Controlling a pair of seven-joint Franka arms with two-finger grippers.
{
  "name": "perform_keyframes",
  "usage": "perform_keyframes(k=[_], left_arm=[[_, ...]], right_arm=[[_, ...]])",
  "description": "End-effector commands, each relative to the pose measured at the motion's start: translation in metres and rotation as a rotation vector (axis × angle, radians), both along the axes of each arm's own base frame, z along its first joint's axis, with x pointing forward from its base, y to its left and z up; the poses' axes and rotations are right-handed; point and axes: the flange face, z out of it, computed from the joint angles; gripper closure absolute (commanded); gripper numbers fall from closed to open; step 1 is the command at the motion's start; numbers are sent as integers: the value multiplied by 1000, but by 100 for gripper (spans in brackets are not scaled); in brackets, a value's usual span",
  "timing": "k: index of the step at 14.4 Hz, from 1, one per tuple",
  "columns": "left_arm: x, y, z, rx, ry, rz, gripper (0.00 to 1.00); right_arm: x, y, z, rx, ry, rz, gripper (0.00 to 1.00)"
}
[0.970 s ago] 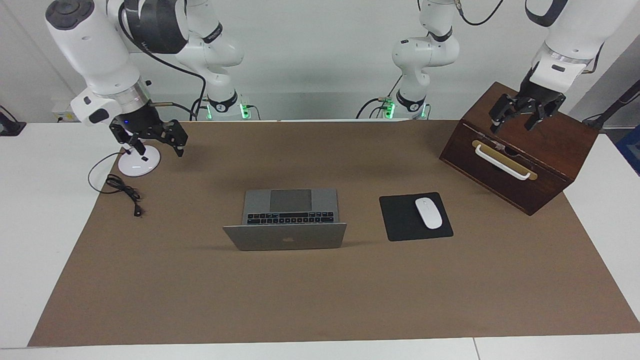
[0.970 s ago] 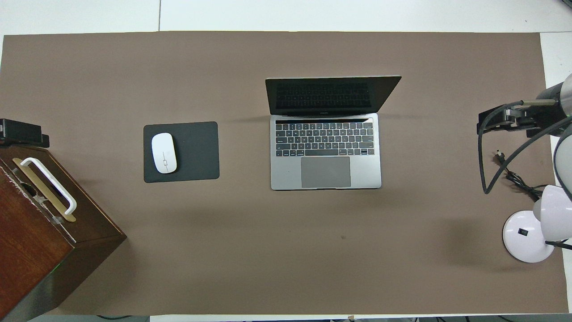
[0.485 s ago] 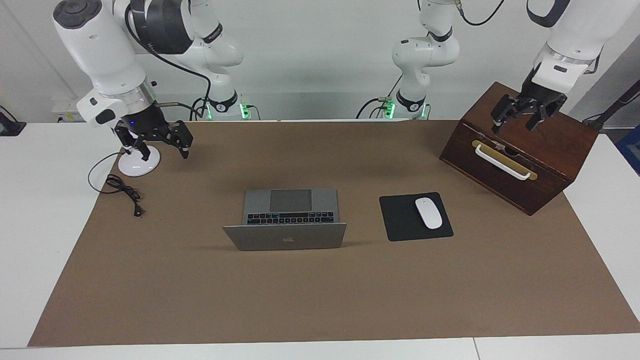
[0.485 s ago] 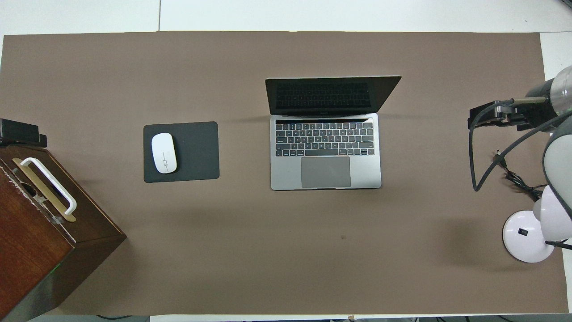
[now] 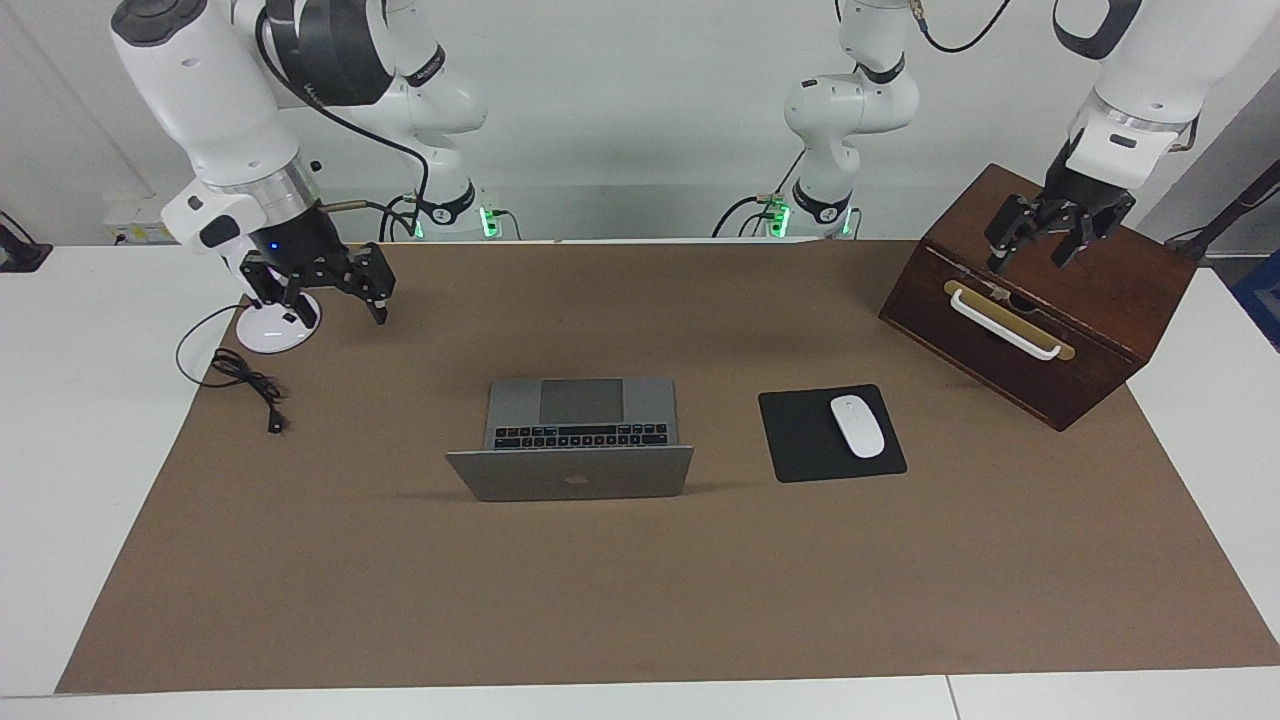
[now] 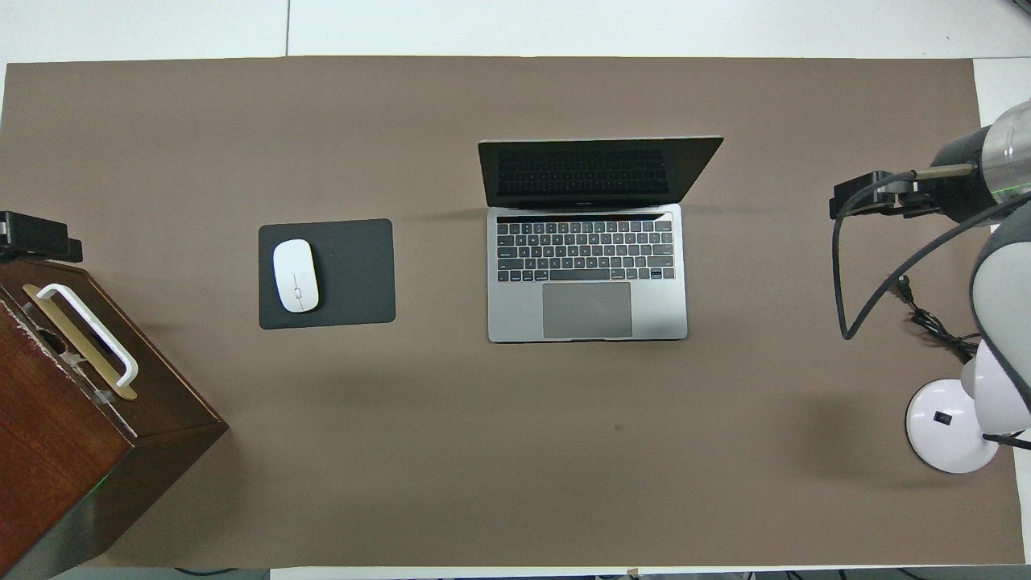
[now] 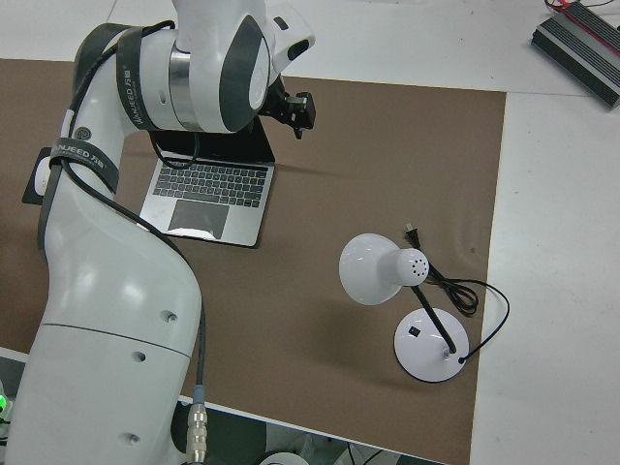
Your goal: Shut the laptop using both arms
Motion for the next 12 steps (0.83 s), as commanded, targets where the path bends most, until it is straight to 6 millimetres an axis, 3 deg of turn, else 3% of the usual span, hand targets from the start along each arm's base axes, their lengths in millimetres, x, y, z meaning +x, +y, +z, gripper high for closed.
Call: perform_keyframes(k=[1,2,6,10,12], left_arm=[[-9,5,-1,18,-25,4,69],[-8,5,-1,18,-26,4,97],[-7,7,1,16,-38,12,100],[-5,0,1,4,-50,2,100],[-2,-5,2,5,-76,-8,100]], right_arm=[[21,0,13,0,10,39,94],[24,-1,10,1,17,50,100],[34,8,-5,-18,30,98,100],[61,25,-18,-12,26,127,100],[77,24,-20,-8,11,125,100]])
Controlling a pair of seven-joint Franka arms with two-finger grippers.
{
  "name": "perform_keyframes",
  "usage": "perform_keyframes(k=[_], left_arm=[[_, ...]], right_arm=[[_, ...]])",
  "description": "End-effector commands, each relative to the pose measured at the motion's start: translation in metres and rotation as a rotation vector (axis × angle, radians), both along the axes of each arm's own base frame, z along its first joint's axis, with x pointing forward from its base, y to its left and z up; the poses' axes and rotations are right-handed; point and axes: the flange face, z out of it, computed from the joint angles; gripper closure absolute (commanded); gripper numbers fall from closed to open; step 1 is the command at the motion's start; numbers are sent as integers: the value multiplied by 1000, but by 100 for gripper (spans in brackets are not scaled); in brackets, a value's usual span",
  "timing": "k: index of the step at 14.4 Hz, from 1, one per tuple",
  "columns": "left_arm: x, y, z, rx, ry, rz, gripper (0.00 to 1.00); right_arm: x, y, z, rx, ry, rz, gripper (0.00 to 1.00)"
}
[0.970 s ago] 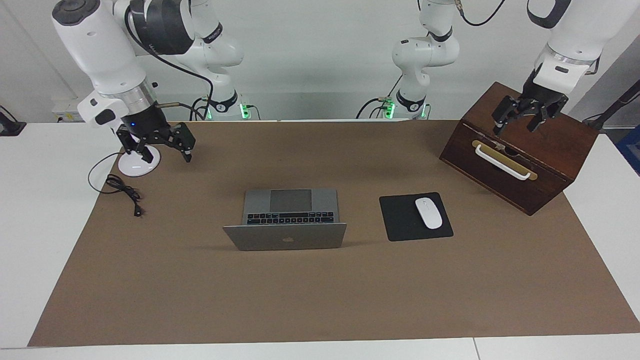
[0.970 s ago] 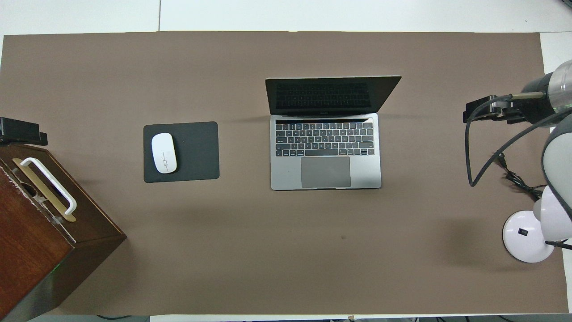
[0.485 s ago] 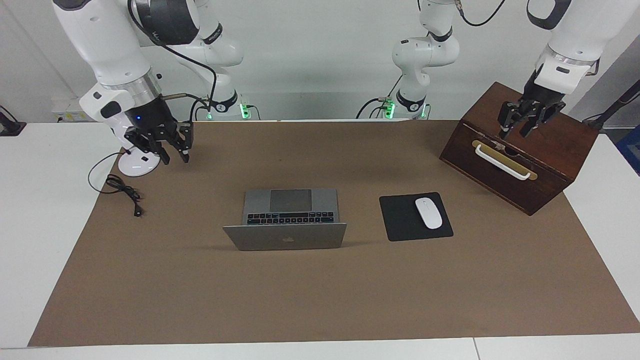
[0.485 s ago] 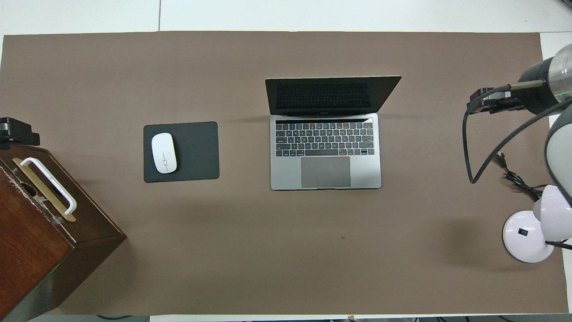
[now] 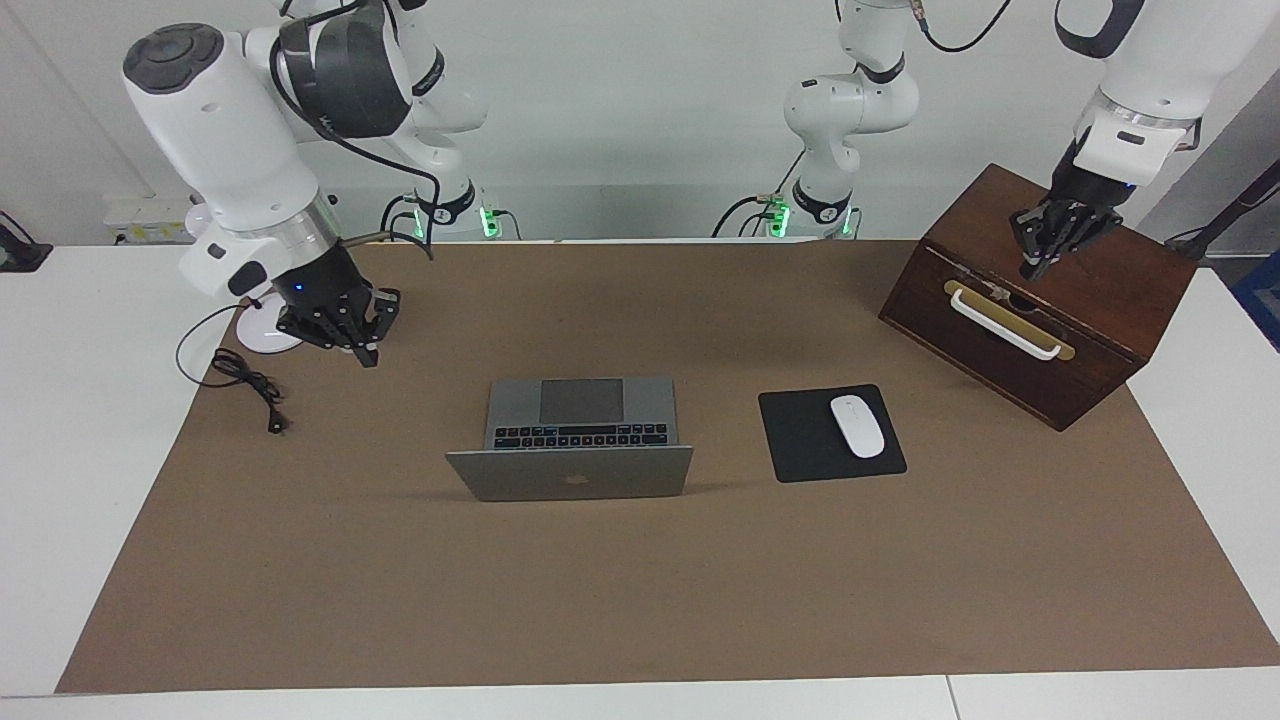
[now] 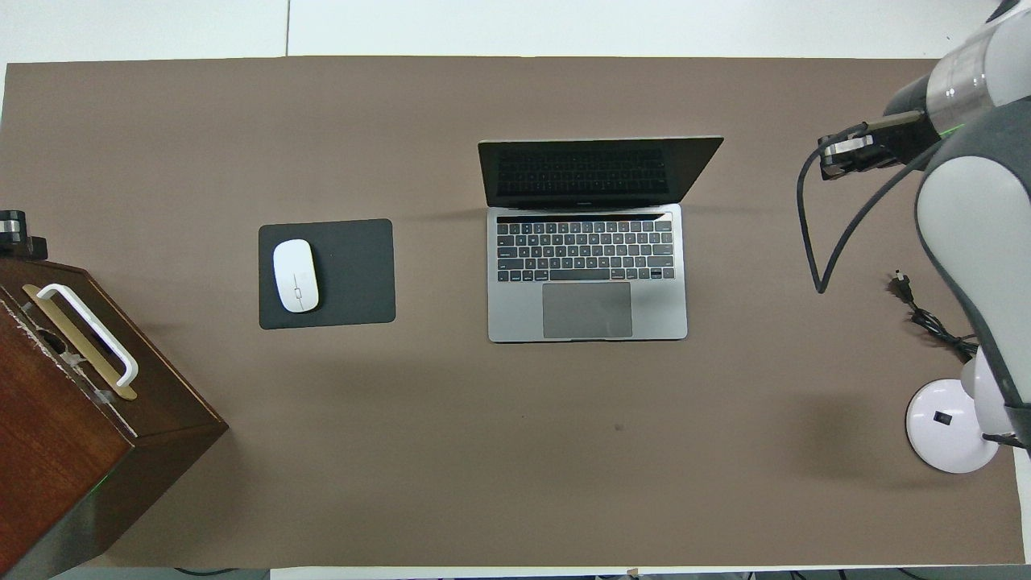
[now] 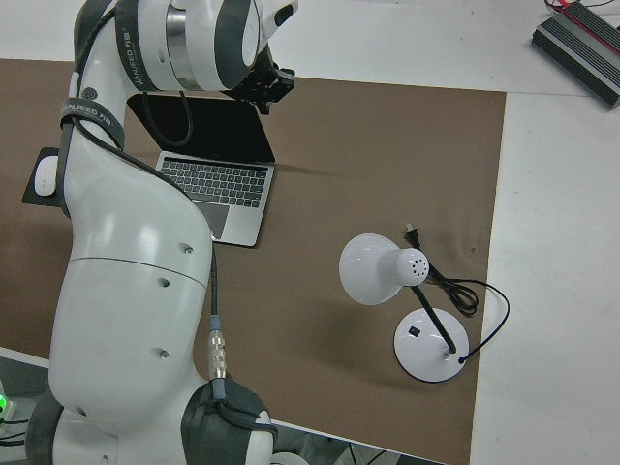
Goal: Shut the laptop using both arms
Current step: 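Raise the right gripper toward the laptop screen while the left gripper advances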
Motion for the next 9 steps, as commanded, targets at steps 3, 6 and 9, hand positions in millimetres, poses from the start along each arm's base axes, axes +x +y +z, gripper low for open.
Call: perform_keyframes(k=[3,6,9], left_arm=[[-4,-25,-1,3,-51,-47,100],[-6,-58,-2,-7,-54,-112,100],[-10,-95,-13,-22,-91,-171,100]], right_arm=[[42,6,-3,20,-49,28,100],[49,14,-12,24,-65,38,100],[67,15,-27,33,-78,38,100]])
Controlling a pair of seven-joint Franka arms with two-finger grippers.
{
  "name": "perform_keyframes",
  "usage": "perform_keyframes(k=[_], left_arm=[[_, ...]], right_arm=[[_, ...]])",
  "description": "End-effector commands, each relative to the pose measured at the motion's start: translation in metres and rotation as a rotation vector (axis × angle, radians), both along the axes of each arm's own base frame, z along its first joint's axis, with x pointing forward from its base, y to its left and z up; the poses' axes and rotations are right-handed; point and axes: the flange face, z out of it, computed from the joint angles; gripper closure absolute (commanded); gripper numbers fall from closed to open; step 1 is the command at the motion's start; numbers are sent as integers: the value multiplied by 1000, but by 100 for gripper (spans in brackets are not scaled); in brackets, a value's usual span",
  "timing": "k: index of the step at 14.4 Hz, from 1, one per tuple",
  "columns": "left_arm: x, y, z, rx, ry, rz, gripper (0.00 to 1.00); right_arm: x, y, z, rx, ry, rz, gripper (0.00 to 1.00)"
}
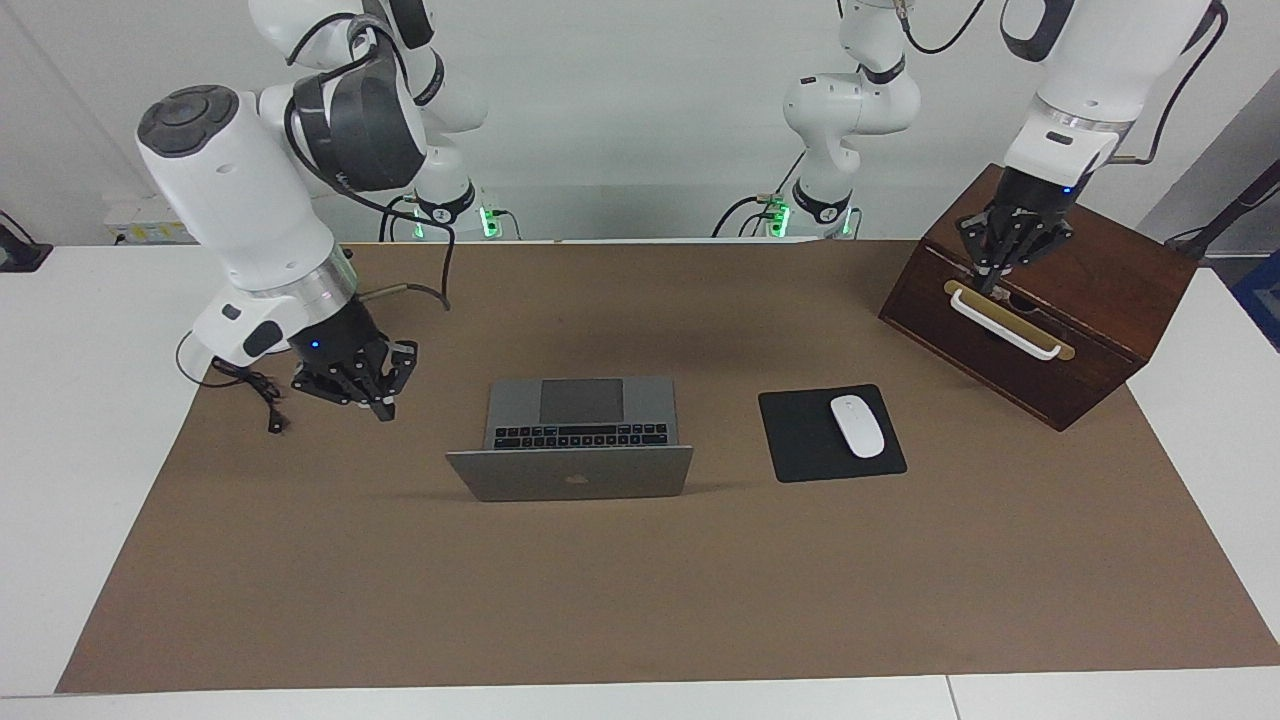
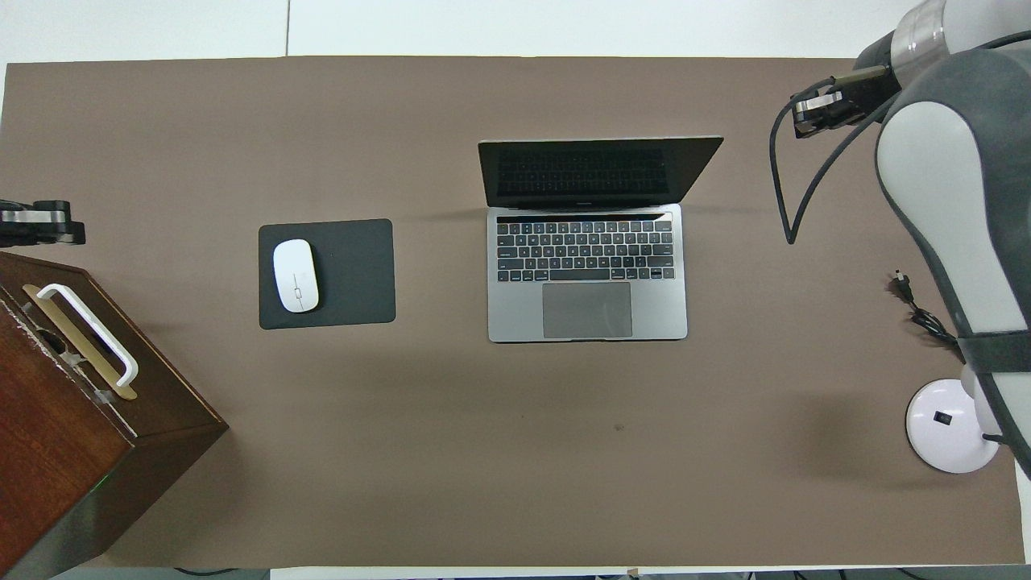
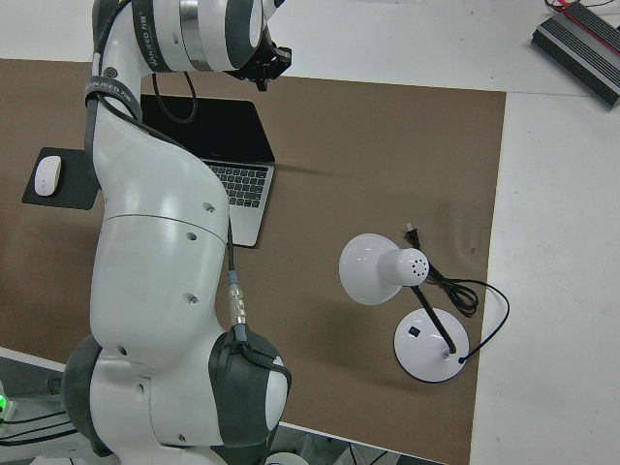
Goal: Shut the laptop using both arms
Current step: 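Raise the right gripper toward the laptop screen while the left gripper advances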
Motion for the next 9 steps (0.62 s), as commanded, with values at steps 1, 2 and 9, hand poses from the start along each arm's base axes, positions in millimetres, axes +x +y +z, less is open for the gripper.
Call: perform_keyframes(k=[1,2,9], left_arm=[[-17,-24,-19,-41,-34,-37,100],[-24,-30,-24,-71,-55,-41,100],[-56,-104,-69,-139,-163,-157,100]], right_arm=[[27,-1,-15,8,-21,17,100],[35,0,-21,14,-23,18,100],[60,23,-56,66,-97,26,100]])
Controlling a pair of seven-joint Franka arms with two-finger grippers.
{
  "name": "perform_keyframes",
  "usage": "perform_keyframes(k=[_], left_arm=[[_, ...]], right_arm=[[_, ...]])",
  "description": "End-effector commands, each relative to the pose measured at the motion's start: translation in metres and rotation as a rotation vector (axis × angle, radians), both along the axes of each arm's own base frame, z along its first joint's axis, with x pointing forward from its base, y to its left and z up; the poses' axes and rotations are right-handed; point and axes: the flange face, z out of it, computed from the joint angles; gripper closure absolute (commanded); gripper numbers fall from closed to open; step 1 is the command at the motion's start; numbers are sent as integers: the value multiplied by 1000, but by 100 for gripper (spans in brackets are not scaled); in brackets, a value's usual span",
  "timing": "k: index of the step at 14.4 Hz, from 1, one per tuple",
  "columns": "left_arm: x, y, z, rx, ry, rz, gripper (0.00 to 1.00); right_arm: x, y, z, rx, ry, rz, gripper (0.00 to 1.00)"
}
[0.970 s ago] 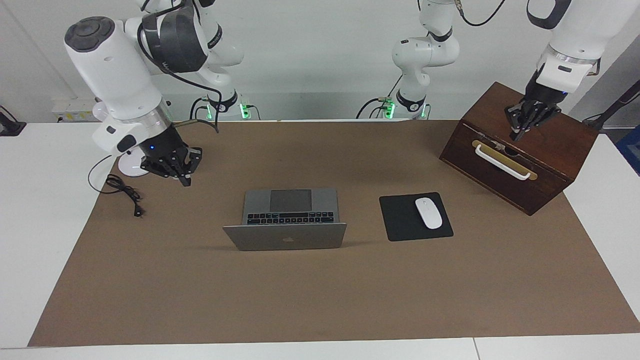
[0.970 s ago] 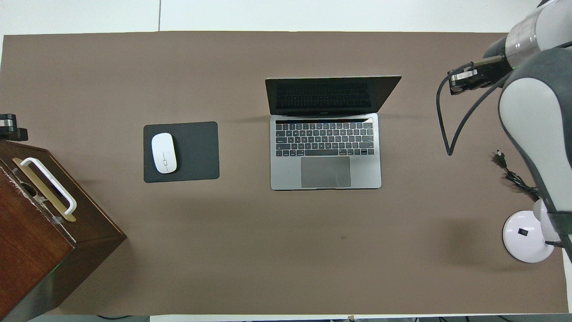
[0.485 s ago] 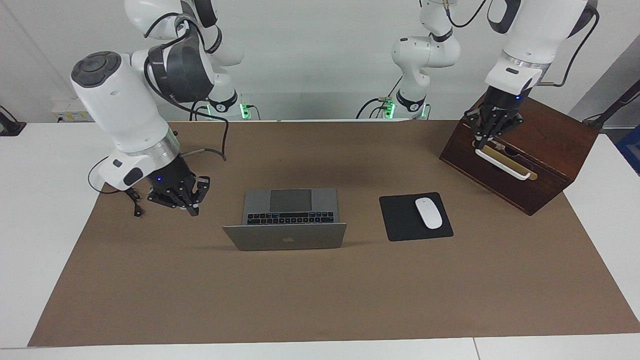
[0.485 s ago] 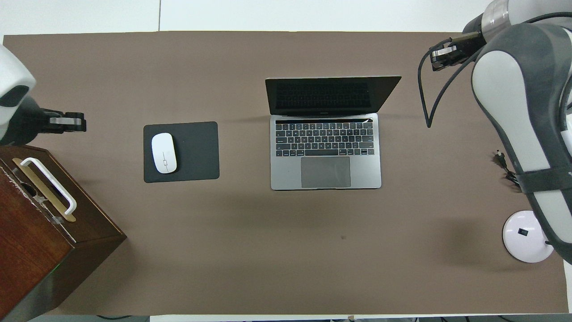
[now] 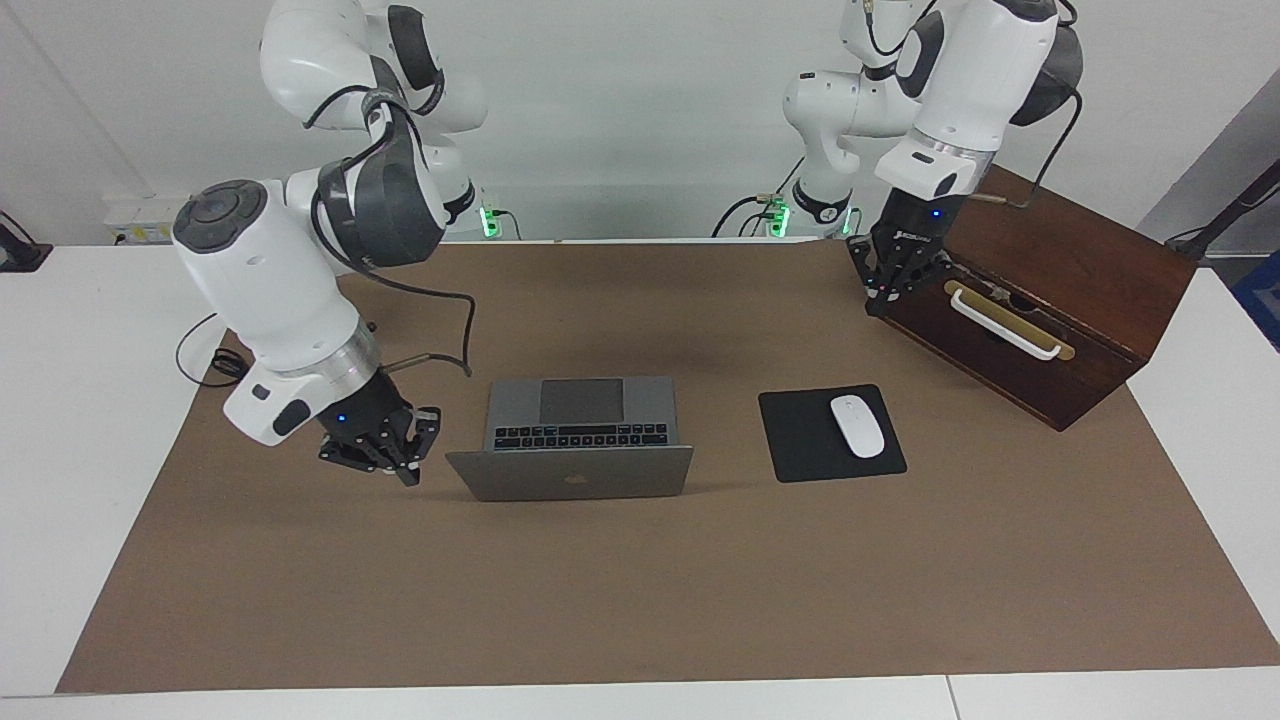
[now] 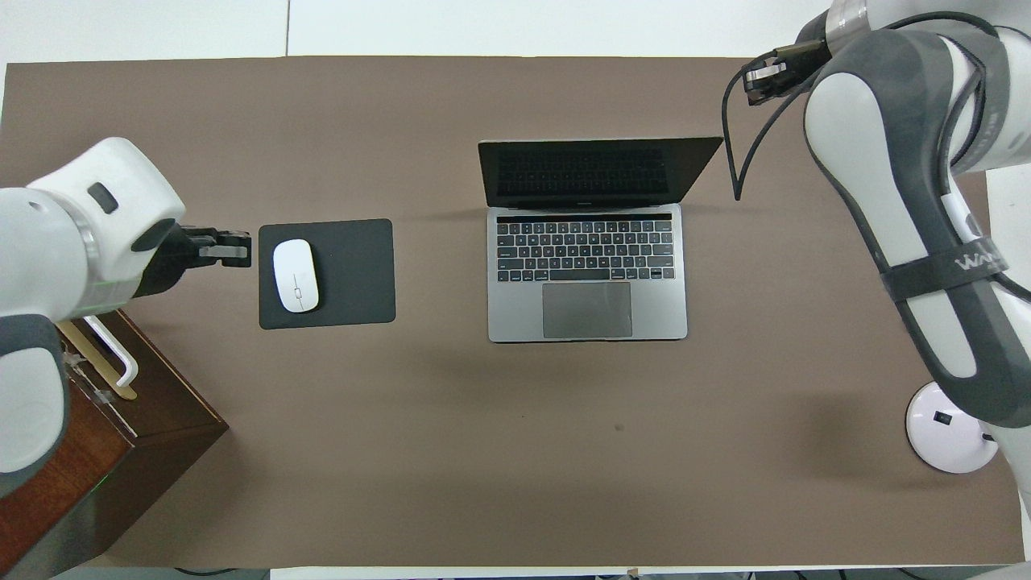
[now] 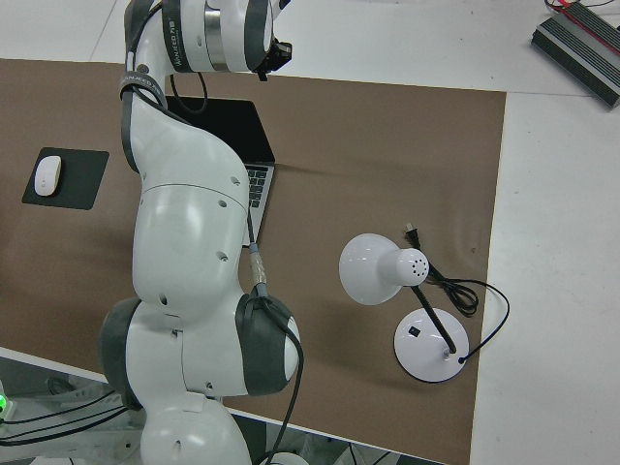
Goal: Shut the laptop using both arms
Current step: 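Raise the right gripper toward the laptop screen while the left gripper advances, then place the right gripper on the screen top while the left gripper braces the base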
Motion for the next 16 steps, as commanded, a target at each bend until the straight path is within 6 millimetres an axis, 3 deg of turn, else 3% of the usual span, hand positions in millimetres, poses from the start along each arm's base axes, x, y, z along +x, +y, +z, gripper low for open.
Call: perform_keyframes(k=[1,4,9,13,16], left_arm=[[-21,-30,-17,-34,-54,-50,100],[-31,-56,-40,-52,-115,-90,100],[-39,-96,-83,-75,-192,-151,100],[-37,-124,-116,-83,-225,-187,100],[-49,-142,-145,-92,-247,-214,100]], right_arm=[[13,7,-7,26,-44,12,100],[16,27,-21,45,-57,12,100],[13,45,-55,51,-42,5,100],[14,49,-54,133,-42,-55,100],[12,51,-65,135,-24,-61,100]])
